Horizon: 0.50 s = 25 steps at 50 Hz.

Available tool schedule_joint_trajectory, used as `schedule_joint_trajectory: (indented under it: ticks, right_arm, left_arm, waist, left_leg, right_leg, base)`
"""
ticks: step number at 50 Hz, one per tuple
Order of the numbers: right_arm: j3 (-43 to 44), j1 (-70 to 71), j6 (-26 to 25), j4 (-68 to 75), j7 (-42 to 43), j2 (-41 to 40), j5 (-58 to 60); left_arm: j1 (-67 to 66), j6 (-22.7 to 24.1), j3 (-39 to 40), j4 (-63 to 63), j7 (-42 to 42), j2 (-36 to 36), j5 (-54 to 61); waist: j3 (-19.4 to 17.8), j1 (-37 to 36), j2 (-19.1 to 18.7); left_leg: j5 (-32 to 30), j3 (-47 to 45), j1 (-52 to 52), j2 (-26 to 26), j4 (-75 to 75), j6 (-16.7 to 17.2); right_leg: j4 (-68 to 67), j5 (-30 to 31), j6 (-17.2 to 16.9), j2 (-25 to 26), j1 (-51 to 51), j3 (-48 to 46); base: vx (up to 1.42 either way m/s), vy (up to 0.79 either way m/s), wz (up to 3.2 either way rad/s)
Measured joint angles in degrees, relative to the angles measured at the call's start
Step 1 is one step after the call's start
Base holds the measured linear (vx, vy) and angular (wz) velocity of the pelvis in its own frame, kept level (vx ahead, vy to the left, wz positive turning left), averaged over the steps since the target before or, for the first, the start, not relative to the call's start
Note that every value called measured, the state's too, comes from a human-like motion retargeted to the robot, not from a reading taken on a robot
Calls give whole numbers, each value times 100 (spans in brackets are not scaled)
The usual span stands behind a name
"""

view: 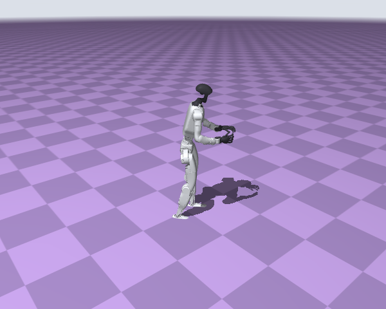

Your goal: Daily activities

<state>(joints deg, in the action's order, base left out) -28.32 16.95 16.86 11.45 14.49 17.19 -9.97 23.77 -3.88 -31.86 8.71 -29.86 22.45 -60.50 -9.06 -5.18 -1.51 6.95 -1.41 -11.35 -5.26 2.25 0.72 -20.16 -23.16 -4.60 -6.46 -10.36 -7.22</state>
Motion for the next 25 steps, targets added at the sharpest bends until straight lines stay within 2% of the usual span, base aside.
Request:
schedule_joint_trajectory:
  ticks: [5, 10, 15, 18, 20, 23, 25]
  right_arm:
    - [-44, -48, 39, 85, -58, -38, 58]
    - [-8, 122, 31, 56, -160, 91, -50]
    - [-56, -83, 53, 67, -222, 23, -74]
    - [-3, 64, 40, 32, -321, 121, -233]
    - [-57, -148, 49, 71, -344, 19, -228]
    - [-14, -12, 33, 47, -435, 98, -394]
    - [-71, -224, 40, 94, -458, -18, -386]
  left_arm:
    - [-24, -16, -149, 95, -40, -168, -110]
    - [211, -20, -48, 148, 50, -7, -68]
    - [-36, -47, -95, 144, 55, -228, -147]
    - [166, -43, 48, 203, 122, -53, -41]
    - [-98, -64, -26, 203, 87, -261, -122]
    - [89, -67, 121, 273, 132, -68, -20]
    - [-181, -91, 48, 276, 76, -256, -94]
  waist:
    - [75, 30, 200]
    - [35, 8, 193]
    - [61, 46, 239]
    - [-7, 10, 183]
    - [33, 50, 234]
    - [-14, 18, 204]
    - [25, 61, 278]
  left_leg:
    - [-65, -43, -151, -270, -19, -52]
    - [67, -97, -243, -212, -102, -39]
    - [72, -130, -301, -321, -223, -64]
    - [198, -160, -294, -186, -270, -35]
    - [178, -169, -303, -296, -365, -60]
    - [295, -202, -283, -187, -396, -38]
    - [290, -218, -290, -316, -518, -65]
  right_leg:
    - [-929, -411, -48, -339, -562, 93]
    - [-712, -347, -41, -251, -531, 128]
    - [-1088, -456, -59, -396, -703, 167]
    - [-664, -302, -40, -219, -494, 168]
    - [-1043, -428, -57, -368, -624, 183]
    - [-690, -319, -44, -223, -443, 185]
    - [-1116, -477, -62, -397, -577, 203]
  base:
    - [0, 0, 4]
    - [0, 0, 0]
    - [0, 0, 0]
    - [2, 1, -8]
    - [0, 0, 0]
    - [2, 0, -7]
    - [0, 0, 0]
